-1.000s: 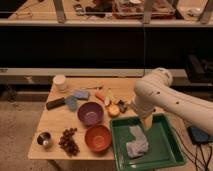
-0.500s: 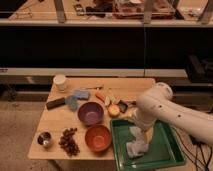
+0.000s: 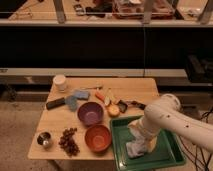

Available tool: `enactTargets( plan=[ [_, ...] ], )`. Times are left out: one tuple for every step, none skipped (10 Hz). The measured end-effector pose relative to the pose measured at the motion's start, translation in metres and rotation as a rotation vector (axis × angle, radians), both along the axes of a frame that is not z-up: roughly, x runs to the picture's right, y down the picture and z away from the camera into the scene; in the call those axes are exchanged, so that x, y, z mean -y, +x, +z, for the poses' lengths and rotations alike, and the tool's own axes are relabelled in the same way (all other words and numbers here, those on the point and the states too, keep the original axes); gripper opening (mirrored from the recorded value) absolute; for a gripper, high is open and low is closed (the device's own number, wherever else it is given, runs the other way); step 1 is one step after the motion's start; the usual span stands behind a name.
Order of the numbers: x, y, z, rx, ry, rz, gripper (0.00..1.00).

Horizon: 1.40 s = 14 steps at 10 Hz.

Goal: Wipe red bowl with towel

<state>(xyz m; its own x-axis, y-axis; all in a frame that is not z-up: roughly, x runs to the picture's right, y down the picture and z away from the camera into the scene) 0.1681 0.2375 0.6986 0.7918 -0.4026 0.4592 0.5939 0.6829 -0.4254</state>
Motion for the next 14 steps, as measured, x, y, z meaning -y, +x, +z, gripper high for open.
enactTargets(
  plan=[
    [-0.011,0.001,0.009,0.005,-0.007,0.007,0.80],
    [-0.019,0.001,0.017,0.009,-0.013,0.011,0.80],
    [-0.028,0.002,0.025,0.016,-0.021,0.017,0.80],
    [-0.032,0.002,0.029,0.024,-0.028,0.016,0.78],
    [-0.033,-0.001,0.032,0.033,-0.033,0.011,0.72],
    [-0.035,-0.005,0.037,0.050,-0.049,0.012,0.61],
    [-0.036,-0.007,0.041,0.059,-0.066,0.014,0.53],
    [-0.038,-0.013,0.045,0.078,-0.078,0.012,0.42],
    [-0.040,-0.017,0.047,0.099,-0.083,0.009,0.33],
    [-0.047,-0.023,0.045,0.135,-0.091,-0.006,0.20],
    [-0.052,-0.028,0.044,0.161,-0.091,-0.012,0.10],
    [-0.056,-0.030,0.042,0.183,-0.093,-0.018,0.04],
    [-0.064,-0.035,0.033,0.212,-0.091,-0.036,0.00],
    [-0.066,-0.039,0.028,0.222,-0.082,-0.046,0.00]
  ],
)
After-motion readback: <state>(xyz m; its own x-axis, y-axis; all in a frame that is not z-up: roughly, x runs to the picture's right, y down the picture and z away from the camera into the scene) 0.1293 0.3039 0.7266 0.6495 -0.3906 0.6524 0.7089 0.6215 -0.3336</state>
